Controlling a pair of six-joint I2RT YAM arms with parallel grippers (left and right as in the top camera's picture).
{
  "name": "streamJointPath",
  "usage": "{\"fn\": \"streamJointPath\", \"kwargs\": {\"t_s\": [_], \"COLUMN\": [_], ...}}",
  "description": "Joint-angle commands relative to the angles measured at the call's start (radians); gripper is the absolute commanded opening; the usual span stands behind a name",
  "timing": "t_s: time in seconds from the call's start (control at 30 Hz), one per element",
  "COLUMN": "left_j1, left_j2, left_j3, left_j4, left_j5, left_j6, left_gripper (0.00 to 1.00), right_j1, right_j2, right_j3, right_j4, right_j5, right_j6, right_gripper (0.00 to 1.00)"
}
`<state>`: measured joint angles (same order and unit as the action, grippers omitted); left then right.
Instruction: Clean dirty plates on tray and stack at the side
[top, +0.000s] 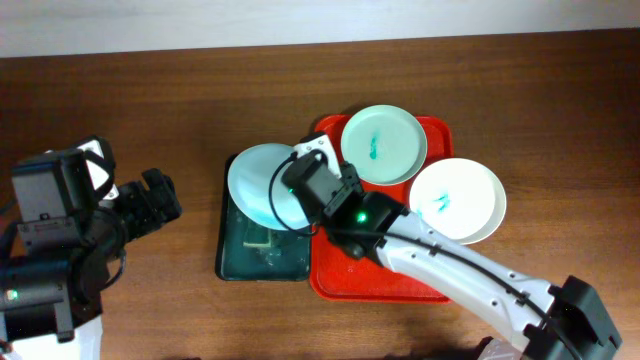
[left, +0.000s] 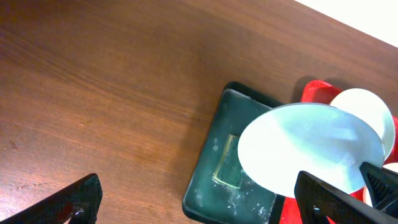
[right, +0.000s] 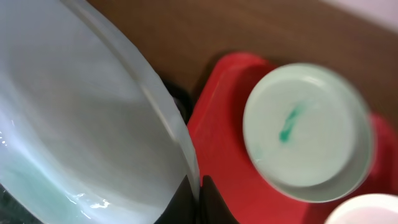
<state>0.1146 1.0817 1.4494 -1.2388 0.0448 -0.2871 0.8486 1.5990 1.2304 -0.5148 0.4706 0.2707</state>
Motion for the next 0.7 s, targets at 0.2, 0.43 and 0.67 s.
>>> {"fn": "streamJointPath", "kwargs": {"t_s": [0.2,0.43,0.67], "left_j1": [0.007,0.007,0.007], "left_j2": [0.049,0.113,0.120], "left_j3": [0.010,0.010,0.010], "left_j4": [-0.014,-0.029,-0.035], "left_j5": [-0.026,-0.026,-0.025], "left_j6": [0.005,0.005,0.005], "left_gripper": [1.00,1.00,1.00], "right_j1": [0.248,0.311,0.312], "right_j2": [-0.060,-0.060,-0.060], "right_j3": [0.067,0.067,0.067], "right_j4": [0.015,0.018,0.017], "right_j5": [0.504,0.536,0.537], "right_j6": [-0.271,-0.319,-0.319], "right_gripper": [0.04,0.04,0.04]}}
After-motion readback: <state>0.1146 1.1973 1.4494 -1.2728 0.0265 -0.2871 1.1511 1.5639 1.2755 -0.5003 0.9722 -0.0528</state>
